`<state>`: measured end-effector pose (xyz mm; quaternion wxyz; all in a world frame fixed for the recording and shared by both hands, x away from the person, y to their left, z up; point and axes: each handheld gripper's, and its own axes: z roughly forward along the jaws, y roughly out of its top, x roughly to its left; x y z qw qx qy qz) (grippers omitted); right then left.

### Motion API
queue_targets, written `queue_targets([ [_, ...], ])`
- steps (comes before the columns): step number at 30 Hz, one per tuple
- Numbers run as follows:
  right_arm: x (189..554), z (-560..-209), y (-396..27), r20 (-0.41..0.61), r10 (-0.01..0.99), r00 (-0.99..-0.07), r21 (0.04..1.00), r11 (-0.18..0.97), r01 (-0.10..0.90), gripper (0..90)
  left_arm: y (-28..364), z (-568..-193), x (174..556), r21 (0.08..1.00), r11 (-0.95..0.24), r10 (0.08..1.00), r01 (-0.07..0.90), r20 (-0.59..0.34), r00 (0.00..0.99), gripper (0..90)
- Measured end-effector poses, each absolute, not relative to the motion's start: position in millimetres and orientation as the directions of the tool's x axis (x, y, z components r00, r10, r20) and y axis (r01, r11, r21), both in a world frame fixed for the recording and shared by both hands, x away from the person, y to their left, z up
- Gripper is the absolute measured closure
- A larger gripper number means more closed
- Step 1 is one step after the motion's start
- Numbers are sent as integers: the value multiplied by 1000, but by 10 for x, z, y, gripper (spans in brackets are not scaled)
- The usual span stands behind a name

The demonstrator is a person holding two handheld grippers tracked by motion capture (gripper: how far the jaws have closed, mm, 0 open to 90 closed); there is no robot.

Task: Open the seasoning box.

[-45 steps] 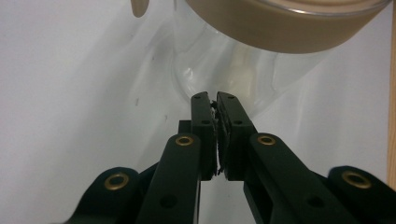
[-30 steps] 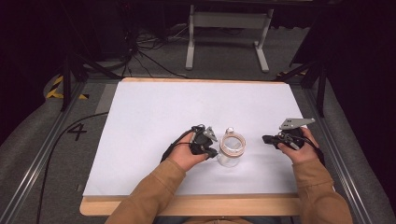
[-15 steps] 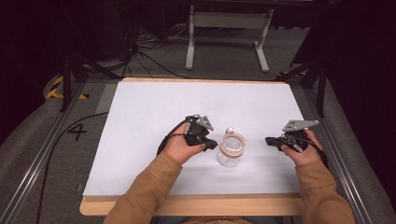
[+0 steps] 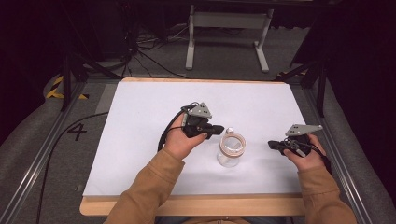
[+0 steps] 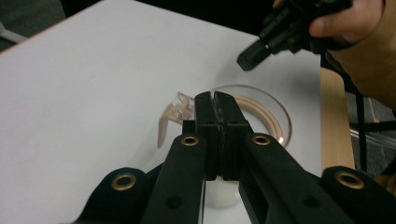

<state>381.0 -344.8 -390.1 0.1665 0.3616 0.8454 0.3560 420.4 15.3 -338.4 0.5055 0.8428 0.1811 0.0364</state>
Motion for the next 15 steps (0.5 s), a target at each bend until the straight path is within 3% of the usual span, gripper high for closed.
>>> queue_targets([
  [15, 3524, -3933, -3324, -3, 710, -704, 725, 486, 487, 897, -98, -3442, 4425, 913, -306, 334, 270, -163, 928, 894],
])
